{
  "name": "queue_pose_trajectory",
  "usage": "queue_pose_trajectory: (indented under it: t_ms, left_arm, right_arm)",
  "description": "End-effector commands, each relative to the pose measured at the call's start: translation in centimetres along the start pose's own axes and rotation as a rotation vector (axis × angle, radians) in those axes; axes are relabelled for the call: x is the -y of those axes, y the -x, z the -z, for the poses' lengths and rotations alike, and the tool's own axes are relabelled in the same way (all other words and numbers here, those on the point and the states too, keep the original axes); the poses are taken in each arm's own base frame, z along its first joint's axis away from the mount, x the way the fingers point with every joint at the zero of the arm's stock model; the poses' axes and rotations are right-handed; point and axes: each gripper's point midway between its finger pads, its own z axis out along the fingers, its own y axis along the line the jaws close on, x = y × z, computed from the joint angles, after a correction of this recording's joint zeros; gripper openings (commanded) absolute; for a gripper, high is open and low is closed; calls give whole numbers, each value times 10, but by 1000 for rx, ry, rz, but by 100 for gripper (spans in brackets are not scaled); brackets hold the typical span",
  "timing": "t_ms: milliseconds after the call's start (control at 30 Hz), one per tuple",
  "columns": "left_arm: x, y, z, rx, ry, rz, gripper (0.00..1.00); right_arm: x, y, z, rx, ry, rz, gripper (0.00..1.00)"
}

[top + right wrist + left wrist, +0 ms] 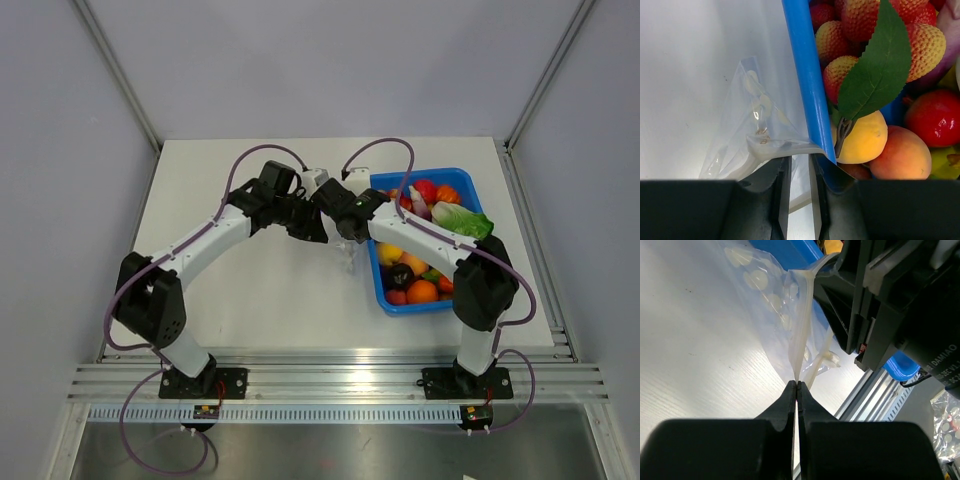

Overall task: Place the food in the zip-top bag and seal the zipper
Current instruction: Open the zipper of the food storage bag at the center of the board.

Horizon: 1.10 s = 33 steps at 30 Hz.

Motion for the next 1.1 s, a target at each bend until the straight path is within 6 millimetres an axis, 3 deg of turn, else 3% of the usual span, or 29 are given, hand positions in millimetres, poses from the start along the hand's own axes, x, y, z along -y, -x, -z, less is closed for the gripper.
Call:
queue_pose_trajectory:
  t_ms: [0,167,300,467,600,767,933,1067]
  left_arm:
    - [-13,-12,2,-59,72,50,0]
    - [-25,-12,-13,-44,113,110,0]
    - [-32,-16,-24,-46,129,123,0]
    - [-40,-26,-28,-62,151,132,0]
    - [-45,-36,-34,-87,154,144,0]
    - [-50,-47,-41,-107,151,174,0]
    - [-40,-42,-34,-83,124,169,0]
    - [-22,-31,-25,-54,57,156,0]
  right_arm:
    - [50,16,-4,55,-196,84,28]
    - [24,-6,-9,-19,-71,60,28]
    - [-13,-17,-9,-50,128,-30,28]
    - [-13,-34,-23,-95,95,-8,28]
    - [-26,-37,-26,-99,155,-22,28]
    - [-39,-63,-38,-174,162,8,27]
    - [-63,-67,-25,-181,279,-17,28]
    - [-83,-53,-2,-156,435,-98,27]
